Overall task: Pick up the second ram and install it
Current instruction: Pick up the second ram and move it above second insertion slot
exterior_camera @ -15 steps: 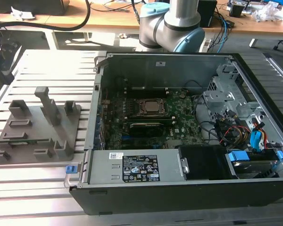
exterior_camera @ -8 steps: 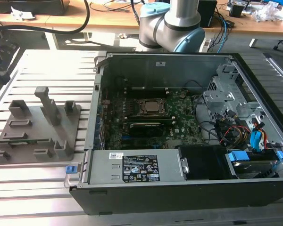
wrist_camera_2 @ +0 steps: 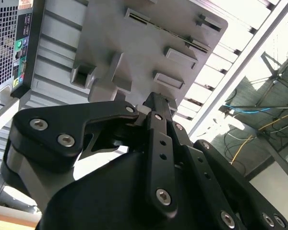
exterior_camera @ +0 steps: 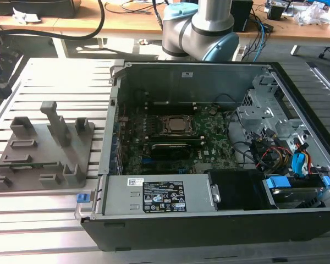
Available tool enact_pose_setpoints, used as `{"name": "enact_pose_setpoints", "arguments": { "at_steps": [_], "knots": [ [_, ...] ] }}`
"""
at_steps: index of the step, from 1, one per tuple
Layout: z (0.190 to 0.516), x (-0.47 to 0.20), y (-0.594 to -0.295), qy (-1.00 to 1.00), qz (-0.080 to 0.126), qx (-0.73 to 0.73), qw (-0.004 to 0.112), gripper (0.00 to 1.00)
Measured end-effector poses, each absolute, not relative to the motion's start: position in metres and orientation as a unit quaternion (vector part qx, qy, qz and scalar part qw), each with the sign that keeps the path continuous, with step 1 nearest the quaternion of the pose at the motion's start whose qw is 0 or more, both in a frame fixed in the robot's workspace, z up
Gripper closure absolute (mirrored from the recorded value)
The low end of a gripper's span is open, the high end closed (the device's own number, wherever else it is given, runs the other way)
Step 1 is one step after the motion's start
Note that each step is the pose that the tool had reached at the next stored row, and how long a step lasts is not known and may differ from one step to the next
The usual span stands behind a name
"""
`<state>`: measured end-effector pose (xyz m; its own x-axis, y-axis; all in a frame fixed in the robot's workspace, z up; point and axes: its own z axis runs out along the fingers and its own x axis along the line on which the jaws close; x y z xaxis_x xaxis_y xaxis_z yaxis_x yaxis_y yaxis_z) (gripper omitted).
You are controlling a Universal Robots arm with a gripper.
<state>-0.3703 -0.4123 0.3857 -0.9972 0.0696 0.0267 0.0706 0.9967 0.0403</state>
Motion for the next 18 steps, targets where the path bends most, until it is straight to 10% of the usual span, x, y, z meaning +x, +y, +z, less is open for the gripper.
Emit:
{"name": "enact_pose_setpoints", "arguments": {
  "at_steps": [18],
  "knots": [
    [0.3857,-0.3703,-0.4123,-0.986,-0.018,0.167,0.017,0.89]
  ]
}}
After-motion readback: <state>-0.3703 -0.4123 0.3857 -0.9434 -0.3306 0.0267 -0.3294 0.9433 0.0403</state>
